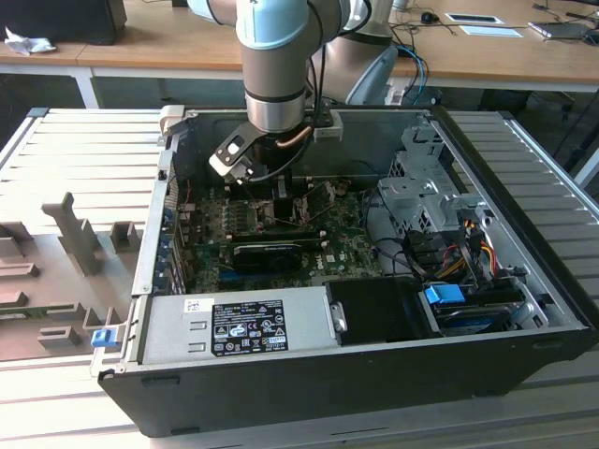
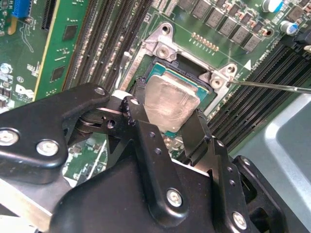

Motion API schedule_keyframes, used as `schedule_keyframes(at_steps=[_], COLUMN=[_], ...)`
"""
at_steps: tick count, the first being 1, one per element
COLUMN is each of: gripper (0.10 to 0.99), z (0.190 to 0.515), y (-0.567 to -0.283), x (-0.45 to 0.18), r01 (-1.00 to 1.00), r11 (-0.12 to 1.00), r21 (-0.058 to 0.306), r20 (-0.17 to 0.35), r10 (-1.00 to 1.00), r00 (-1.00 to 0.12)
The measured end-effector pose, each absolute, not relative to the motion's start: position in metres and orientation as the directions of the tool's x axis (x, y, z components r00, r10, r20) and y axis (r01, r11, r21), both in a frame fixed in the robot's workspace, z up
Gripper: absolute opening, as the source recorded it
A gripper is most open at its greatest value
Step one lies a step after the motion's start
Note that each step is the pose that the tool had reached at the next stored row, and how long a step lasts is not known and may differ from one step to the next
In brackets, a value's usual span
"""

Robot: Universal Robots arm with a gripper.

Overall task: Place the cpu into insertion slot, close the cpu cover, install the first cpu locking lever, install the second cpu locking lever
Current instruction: 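Place the cpu into insertion slot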

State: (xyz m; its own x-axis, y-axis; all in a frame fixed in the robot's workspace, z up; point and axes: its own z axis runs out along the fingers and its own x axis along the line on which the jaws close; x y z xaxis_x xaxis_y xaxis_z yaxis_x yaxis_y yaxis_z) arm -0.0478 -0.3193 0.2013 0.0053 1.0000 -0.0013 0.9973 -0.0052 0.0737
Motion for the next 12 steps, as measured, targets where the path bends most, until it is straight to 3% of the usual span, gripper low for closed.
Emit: schedule_keyframes(at_steps=[6,7,12], gripper=[0.545,0.612,0.612], z=[0.2010,0.2010,0.2049], y=[-0.3192,-0.3193,-0.3193], x=[-0.0478,-0.0478,-0.0478], r01=[0.997,0.997,0.997], r11=[-0.005,-0.005,-0.005], r21=[0.074,0.074,0.074], r20=[-0.001,-0.001,-0.001], r10=[1.000,1.000,1.000], r00=[0.005,0.005,0.005])
